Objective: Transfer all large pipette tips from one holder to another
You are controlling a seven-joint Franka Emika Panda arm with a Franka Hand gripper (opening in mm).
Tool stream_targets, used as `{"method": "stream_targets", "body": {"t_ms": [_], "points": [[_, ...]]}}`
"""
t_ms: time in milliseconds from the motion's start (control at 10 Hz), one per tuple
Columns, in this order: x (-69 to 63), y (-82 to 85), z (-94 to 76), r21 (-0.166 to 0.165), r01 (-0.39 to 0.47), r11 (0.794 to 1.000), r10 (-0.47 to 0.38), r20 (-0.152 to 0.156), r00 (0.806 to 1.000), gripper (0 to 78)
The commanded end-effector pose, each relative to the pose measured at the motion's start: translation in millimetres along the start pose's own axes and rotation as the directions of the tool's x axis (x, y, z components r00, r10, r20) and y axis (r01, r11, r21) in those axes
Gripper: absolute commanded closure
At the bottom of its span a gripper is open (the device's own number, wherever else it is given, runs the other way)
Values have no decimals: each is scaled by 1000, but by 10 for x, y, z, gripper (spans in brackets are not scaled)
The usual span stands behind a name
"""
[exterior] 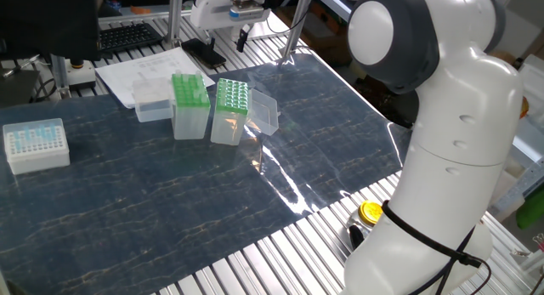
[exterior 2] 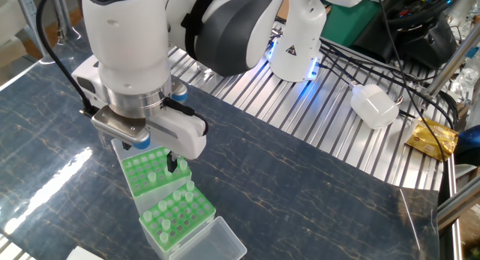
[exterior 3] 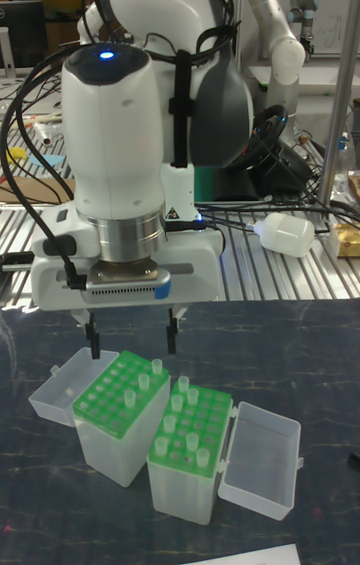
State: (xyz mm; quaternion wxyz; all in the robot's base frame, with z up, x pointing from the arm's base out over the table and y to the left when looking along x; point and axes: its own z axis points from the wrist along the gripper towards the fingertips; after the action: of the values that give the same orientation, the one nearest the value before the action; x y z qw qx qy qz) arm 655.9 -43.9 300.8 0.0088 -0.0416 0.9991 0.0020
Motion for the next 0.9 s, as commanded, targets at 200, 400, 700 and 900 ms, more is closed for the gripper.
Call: {"method": "stream_targets", "body": {"t_ms": [200, 400, 700, 900], "points": [[-58, 201, -54, 1, -37, 999, 37, -6, 999, 2], [-88, 290, -44, 0, -39, 999, 39, -4, 999, 2], [-140, 407, -3, -4, -38, 999, 38, 0, 999, 2], [-197, 520, 2, -4, -41, 999, 41, 0, 999, 2]]}}
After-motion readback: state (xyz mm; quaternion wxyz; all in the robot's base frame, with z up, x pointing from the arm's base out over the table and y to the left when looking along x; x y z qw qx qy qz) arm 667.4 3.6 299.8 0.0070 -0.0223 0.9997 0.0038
